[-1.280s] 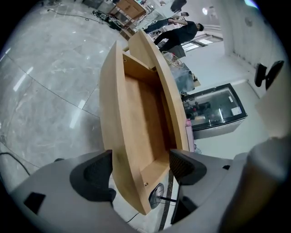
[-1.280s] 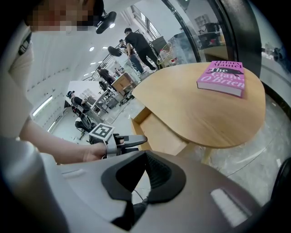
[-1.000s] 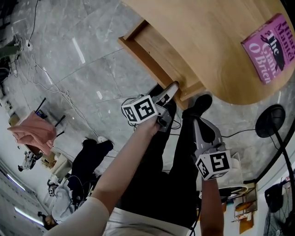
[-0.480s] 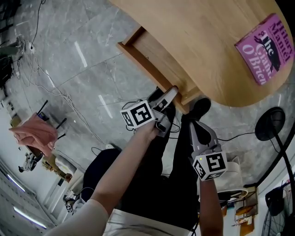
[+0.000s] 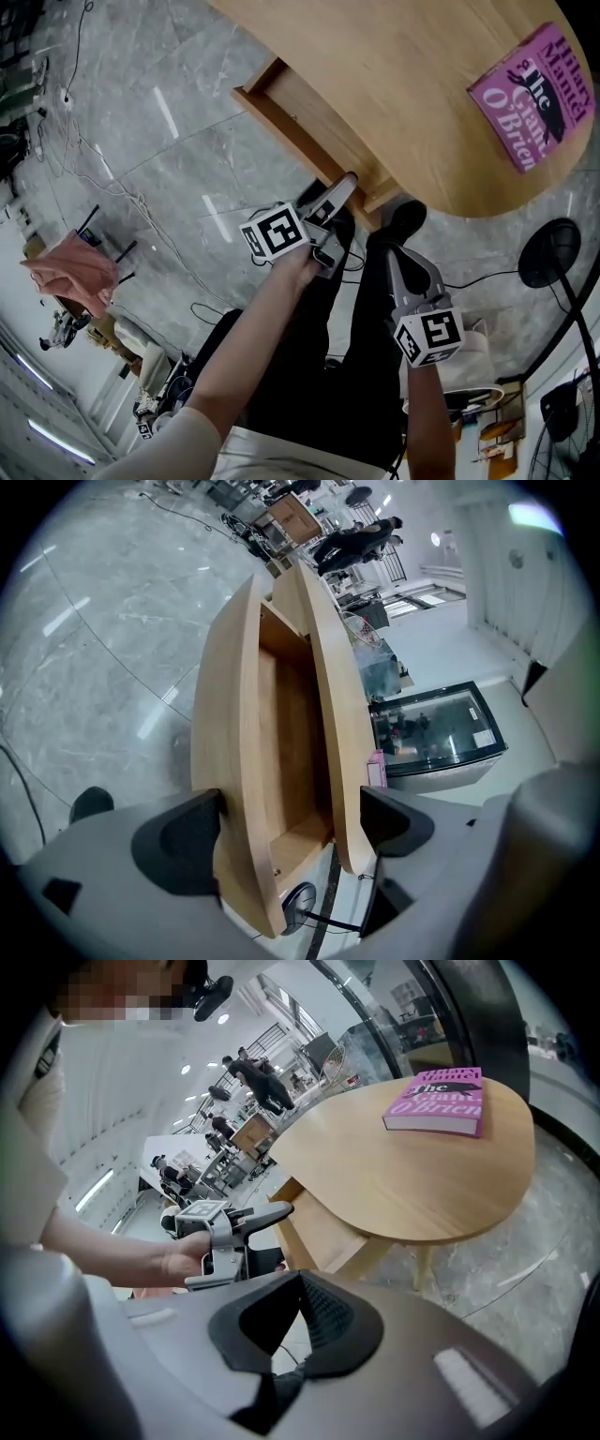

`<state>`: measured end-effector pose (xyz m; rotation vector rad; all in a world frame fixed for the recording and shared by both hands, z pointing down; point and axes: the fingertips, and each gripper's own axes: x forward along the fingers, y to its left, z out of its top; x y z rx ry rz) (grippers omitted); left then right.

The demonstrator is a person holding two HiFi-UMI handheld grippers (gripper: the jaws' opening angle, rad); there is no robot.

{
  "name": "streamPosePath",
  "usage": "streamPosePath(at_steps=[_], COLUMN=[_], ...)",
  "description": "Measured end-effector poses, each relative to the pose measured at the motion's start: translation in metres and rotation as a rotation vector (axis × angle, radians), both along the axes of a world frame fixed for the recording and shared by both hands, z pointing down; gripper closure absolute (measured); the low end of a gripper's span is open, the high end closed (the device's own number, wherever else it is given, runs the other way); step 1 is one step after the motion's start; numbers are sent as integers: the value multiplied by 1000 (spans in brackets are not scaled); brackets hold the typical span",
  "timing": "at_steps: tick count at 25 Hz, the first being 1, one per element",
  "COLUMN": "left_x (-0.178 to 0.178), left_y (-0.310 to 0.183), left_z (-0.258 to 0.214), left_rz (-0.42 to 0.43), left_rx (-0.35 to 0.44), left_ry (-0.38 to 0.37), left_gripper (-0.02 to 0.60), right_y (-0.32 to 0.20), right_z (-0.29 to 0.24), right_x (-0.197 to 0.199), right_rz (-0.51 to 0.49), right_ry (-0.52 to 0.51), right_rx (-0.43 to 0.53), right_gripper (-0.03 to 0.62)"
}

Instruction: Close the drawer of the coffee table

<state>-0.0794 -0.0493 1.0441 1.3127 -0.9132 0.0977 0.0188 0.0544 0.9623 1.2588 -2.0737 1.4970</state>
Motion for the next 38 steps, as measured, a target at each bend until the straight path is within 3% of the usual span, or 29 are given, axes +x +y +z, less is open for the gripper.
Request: streamPosePath(at_steps=[19,38], left_x=[81,101], left_y=[-52,-62], left_z=[-4,-2], left_rz=[117,195], left_rx=[79,189], left_ry=[50,92], left_gripper=[132,133], right_y=[-14,-17], right_z=[10,24], right_x=[31,42], right_rz=[47,78], right_ry=[-32,-57], right_rx=[0,18], right_gripper=[585,585])
